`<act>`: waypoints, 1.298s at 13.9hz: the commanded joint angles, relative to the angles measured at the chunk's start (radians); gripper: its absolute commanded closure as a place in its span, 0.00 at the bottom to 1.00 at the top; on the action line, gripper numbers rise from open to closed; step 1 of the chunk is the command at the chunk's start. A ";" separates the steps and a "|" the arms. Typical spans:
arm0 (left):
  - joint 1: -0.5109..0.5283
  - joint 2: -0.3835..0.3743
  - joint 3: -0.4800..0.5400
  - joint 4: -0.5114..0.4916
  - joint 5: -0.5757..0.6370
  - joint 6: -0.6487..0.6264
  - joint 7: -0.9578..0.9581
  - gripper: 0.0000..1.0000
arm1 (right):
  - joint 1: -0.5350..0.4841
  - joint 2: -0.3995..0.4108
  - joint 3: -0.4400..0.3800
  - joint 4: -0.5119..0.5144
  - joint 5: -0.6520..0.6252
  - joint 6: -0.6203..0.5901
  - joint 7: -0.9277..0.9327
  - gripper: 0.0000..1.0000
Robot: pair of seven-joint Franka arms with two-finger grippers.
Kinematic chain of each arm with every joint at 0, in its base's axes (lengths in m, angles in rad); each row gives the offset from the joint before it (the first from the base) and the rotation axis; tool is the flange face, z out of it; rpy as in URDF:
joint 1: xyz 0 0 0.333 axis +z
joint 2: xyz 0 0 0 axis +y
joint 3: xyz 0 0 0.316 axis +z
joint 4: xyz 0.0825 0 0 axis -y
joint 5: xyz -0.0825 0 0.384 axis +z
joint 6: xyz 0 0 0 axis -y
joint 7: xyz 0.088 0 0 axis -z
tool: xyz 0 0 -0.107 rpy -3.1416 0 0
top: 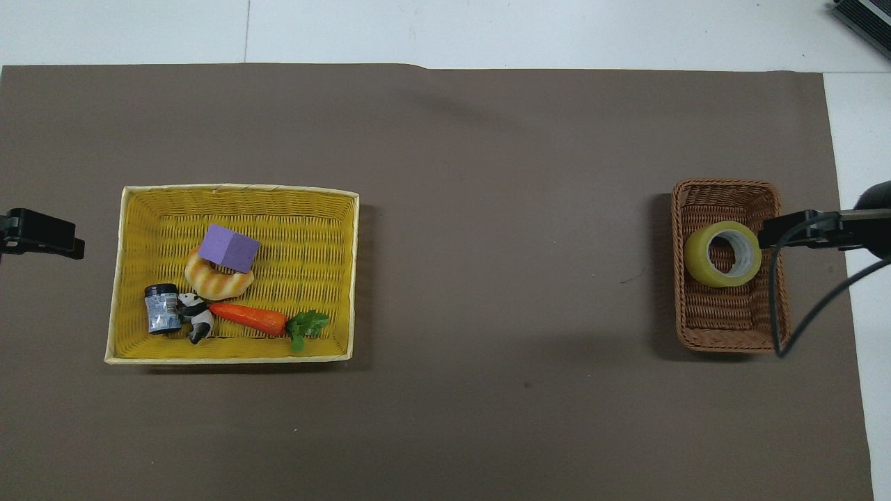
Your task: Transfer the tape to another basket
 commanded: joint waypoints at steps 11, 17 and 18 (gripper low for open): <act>-0.012 -0.016 0.012 -0.004 0.010 -0.009 0.007 0.00 | -0.024 -0.024 0.009 0.064 -0.003 -0.142 -0.016 0.00; -0.013 -0.016 0.010 -0.002 0.010 -0.009 0.007 0.00 | -0.018 -0.045 0.014 0.033 -0.018 -0.113 -0.085 0.00; -0.013 -0.016 0.010 -0.004 0.010 -0.009 0.007 0.00 | -0.026 -0.042 0.014 0.044 -0.007 -0.111 -0.088 0.00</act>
